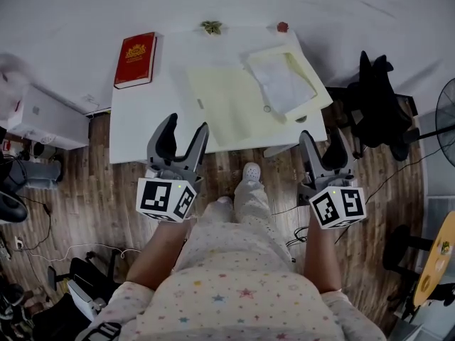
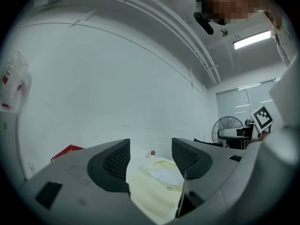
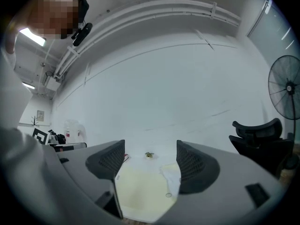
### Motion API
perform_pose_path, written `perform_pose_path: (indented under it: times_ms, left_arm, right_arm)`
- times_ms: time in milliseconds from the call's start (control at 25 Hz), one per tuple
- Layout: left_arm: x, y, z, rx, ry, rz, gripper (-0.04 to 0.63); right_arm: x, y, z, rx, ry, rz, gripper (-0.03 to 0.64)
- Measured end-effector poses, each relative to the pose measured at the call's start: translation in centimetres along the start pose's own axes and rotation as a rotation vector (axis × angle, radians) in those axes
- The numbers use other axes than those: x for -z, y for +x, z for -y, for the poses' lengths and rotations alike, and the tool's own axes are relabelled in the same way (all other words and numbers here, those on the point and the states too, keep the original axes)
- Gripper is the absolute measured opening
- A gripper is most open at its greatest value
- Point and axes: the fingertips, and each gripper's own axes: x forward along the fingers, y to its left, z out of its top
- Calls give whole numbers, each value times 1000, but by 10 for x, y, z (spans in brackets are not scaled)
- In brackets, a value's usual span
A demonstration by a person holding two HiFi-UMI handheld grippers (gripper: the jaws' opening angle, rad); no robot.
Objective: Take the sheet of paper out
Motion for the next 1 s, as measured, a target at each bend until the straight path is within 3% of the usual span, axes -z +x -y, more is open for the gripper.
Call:
perform_pose_path:
  times_ms: [320, 560, 720, 1000]
  left_arm:
    - [2, 45, -20, -66, -1, 4, 258]
    - [-1, 107, -29, -118, 2, 8, 258]
    - [0, 149, -25, -152, 57, -3, 258]
    - [-1, 196, -34, -240, 37, 8, 258]
  right_arm:
    - [0, 65, 18, -83, 2, -21, 327]
    - [-18, 130, 54, -141, -12, -16, 327]
    - [-24, 170, 81, -192, -2, -34, 320]
    - [-24, 226, 118, -277, 12, -64, 310]
